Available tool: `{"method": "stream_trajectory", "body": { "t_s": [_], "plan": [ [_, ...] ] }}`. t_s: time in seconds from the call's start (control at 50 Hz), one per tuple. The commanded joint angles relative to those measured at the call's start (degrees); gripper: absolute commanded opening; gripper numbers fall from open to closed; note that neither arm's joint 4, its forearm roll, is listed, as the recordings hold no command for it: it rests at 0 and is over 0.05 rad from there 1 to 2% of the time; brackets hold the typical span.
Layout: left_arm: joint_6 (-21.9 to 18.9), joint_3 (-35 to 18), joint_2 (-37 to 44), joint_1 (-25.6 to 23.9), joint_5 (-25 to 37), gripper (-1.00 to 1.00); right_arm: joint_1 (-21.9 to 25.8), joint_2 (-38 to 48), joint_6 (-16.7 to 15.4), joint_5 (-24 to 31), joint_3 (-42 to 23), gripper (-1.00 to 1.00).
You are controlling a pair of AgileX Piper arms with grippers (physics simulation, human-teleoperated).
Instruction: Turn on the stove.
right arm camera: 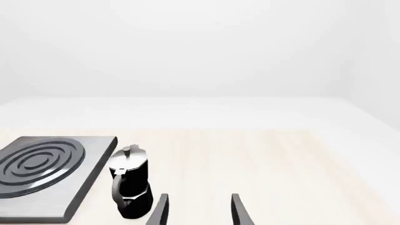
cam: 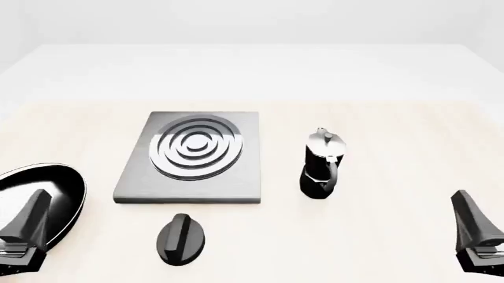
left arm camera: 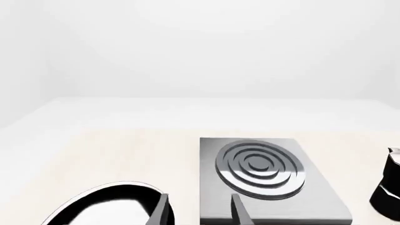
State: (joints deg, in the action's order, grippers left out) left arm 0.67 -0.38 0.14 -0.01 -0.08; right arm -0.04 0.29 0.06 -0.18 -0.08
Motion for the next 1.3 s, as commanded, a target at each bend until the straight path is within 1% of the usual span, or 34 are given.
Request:
{"method": "stream_trajectory", "body": {
  "t_s": [0.02, 0.16, 0.2, 0.22, 0.28, 0.32, 0.34, 0.38, 0.4, 0.44, 0.46, 0.5, 0.52, 0.56, 0.58, 0.62, 0.64, 0.66, 0.68, 0.72, 0.8, 0.82, 0.84, 0.86, 0.9, 0.92, 0.94, 0.98, 1.0, 1.02, 1.04, 1.08, 1.14, 1.3],
  "plan": [
    [-0.8, 0.2, 0.4, -0.2, 0.0, 1.0, 0.0, 0.8, 0.5, -0.2, -0.2, 1.0],
    [-1.9, 0.0, 0.8, -0.2, 0.2, 1.0, 0.0, 0.7, 0.5, 0.0, -0.3, 1.0],
    [-2.6, -0.3, 1.8, -0.4, 0.0, 1.0, 0.0, 0.9, 0.5, -0.3, -0.2, 1.0],
    [-3.9, -0.2, 4.8, -0.4, -1.5, 1.0, -0.1, 1.1, 0.7, -0.5, -0.2, 1.0],
    [-4.7, -0.7, 5.3, -1.0, -1.4, 1.0, 0.0, 0.8, 0.5, -0.2, -0.2, 1.0],
    [-4.5, -1.1, 10.5, -0.9, -3.9, 1.0, -0.1, 0.8, 0.7, 0.0, -0.2, 1.0],
    [-3.0, -1.9, 11.0, -1.6, -3.7, 1.0, 0.0, 0.6, 0.5, 0.1, -0.3, 1.0],
    [-6.0, -3.4, 15.8, -1.9, -5.1, 1.0, 0.0, 0.9, 0.6, -0.2, -0.2, 1.0],
    [-3.9, -4.9, 16.1, -2.8, -4.2, 1.0, 0.0, 0.9, 0.5, -0.2, -0.2, 1.0],
    [-4.8, -6.2, 21.0, -3.1, -5.7, 1.0, 0.0, 0.7, 0.6, 0.1, -0.3, 1.0],
    [-2.7, -7.3, 21.8, -3.8, -5.5, 1.0, 0.0, 0.8, 0.6, -0.1, -0.2, 1.0],
    [-3.4, -8.6, 24.8, -4.0, -5.7, 1.0, 0.0, 0.9, 0.6, -0.3, -0.2, 1.0],
    [-3.4, -8.6, 24.8, -4.0, -5.7, 1.0, 0.0, 0.9, 0.6, -0.3, -0.2, 1.0],
    [-1.6, -10.5, 26.7, -5.1, -4.3, 1.0, 0.0, 0.8, 0.6, -0.1, -0.2, 1.0],
    [-3.4, -11.5, 28.5, -5.6, -3.6, 1.0, 0.0, 0.7, 0.6, 0.1, -0.3, 1.0],
    [-3.4, -12.3, 27.9, -6.3, -2.3, 1.0, 0.0, 0.8, 0.6, -0.1, -0.2, 1.0],
    [-3.6, -13.5, 29.0, -6.9, -1.2, 1.0, 0.0, 1.1, 0.6, -0.5, -0.2, 1.0],
    [-3.5, -16.0, 29.2, -8.0, 1.7, 1.0, 0.0, 1.1, 0.6, -0.4, -0.2, 1.0],
    [-3.5, -16.0, 29.1, -8.0, 1.7, 1.0, 0.0, 1.1, 0.6, -0.4, -0.2, 1.0],
    [-3.7, -18.8, 31.1, -8.8, 4.3, 1.0, 0.0, 0.9, 0.6, -0.2, -0.2, 1.0],
    [-2.9, -22.5, 32.3, -10.1, 7.7, 1.0, 0.0, 1.1, 0.6, -0.4, -0.2, 1.0],
    [-1.1, -23.6, 34.4, -11.5, 8.5, 1.0, -0.1, 1.1, 0.6, -0.4, -0.2, 1.0],
    [-2.1, -24.0, 34.2, -11.7, 8.9, 1.0, 0.0, 1.1, 0.6, -0.4, -0.2, 1.0],
    [-1.5, -25.0, 34.6, -12.1, 9.9, 1.0, -0.1, 1.1, 0.6, -0.5, -0.2, 1.0],
    [-1.7, -25.2, 35.7, -12.4, 10.0, 1.0, -0.1, 1.2, 0.6, -0.5, -0.2, 1.0],
    [-2.9, -25.9, 36.2, -12.7, 10.5, 1.0, -0.1, 1.1, 0.6, -0.5, -0.2, 1.0],
    [-2.1, -26.4, 36.4, -13.0, 10.9, 1.0, -0.1, 1.1, 0.6, -0.4, -0.2, 1.0],
    [-4.0, -27.8, 37.6, -14.1, 11.7, 1.0, -0.1, 1.1, 0.6, -0.4, -0.2, 1.0],
    [-2.4, -28.5, 38.5, -14.5, 12.2, 1.0, -0.1, 0.9, 0.6, -0.1, -0.3, 1.0],
    [-3.5, -29.1, 38.9, -13.9, 12.5, 1.0, -0.1, 1.0, 0.6, -0.2, -0.2, 1.0],
    [-6.0, -29.5, 38.6, -14.0, 12.8, 1.0, -0.1, 0.9, 0.6, -0.1, -0.2, 1.0],
    [-5.4, -30.5, 39.6, -14.6, 13.6, 1.0, -0.1, 0.9, 0.6, -0.1, -0.2, 1.0],
    [-5.9, -31.5, 40.6, -15.3, 14.3, 1.0, -0.1, 0.9, 0.6, -0.1, -0.2, 1.0],
    [-2.1, -35.3, 45.0, -17.9, 17.0, 1.0, -0.1, 1.0, 0.6, -0.2, -0.3, 1.0]
  ]
}}
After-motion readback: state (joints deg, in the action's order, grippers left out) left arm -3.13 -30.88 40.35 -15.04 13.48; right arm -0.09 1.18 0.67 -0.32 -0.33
